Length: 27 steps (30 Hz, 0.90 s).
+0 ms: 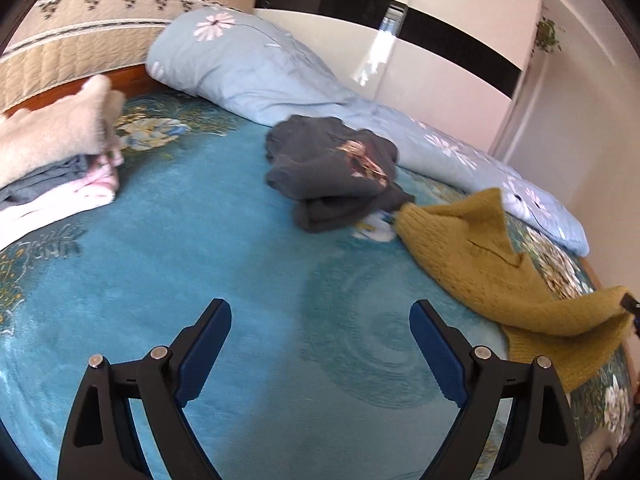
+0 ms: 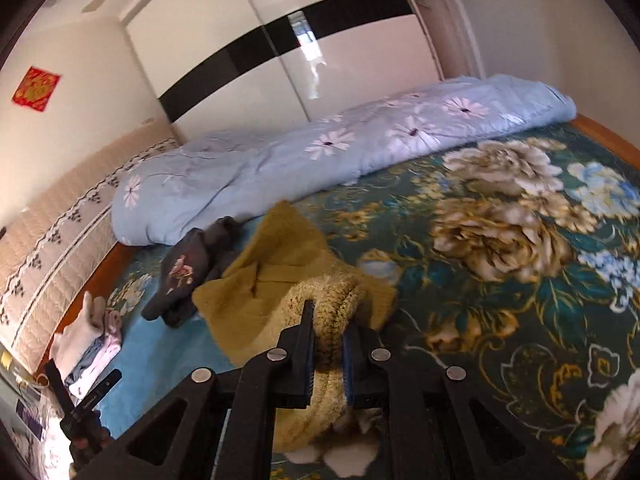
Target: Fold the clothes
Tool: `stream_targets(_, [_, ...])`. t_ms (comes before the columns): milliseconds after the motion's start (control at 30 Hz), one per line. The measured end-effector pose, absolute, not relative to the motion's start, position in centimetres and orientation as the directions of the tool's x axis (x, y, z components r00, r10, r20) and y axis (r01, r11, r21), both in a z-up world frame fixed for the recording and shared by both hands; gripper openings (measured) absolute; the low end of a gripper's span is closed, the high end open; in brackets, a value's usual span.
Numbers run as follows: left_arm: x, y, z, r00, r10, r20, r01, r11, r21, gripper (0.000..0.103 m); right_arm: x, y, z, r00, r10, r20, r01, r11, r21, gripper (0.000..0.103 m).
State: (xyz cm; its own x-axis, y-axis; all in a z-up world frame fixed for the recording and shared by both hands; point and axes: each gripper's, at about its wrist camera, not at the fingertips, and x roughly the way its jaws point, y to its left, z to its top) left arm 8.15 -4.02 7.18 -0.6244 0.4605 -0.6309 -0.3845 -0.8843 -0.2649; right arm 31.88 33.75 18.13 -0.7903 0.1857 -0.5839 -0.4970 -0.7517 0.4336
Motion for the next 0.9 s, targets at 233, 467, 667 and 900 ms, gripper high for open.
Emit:
stream_targets(233, [4.5,2.6,5.9,-0.36,0.583,-0.728,-0.422,-0.798,-0.43,0.091,30.5,33.1,14.6,-0.807,0.187,-0.56,-0.514,-0.69,0.51,0.012])
stream_targets(467, [-0.5,8.5,4.0,-0.256,0.611,-0.749,-0.28,-0.788,-0.548,0.091,30.6,33.6,12.9,-0.841,0.153,-0.519,-0.482,-0.648,0.59,0.014])
stream_targets(667, [-4.0,11.9,1.0,-0.236,0.636,-0.735,-0.102,-0.768,-0.632,0.084,30.5,34.7,11.8,-0.868,0.097,-0.487,-0.438,-0.612,0.659,0.015])
stream_targets(900, [-4.7,13.2,1.1,-0.225,0.621,-0.751,-0.002,-0.771,-0.637,0.024,30.1,35.0,11.4,-0.872,0.069,-0.484,-0.424,-0.6,0.679,0.016])
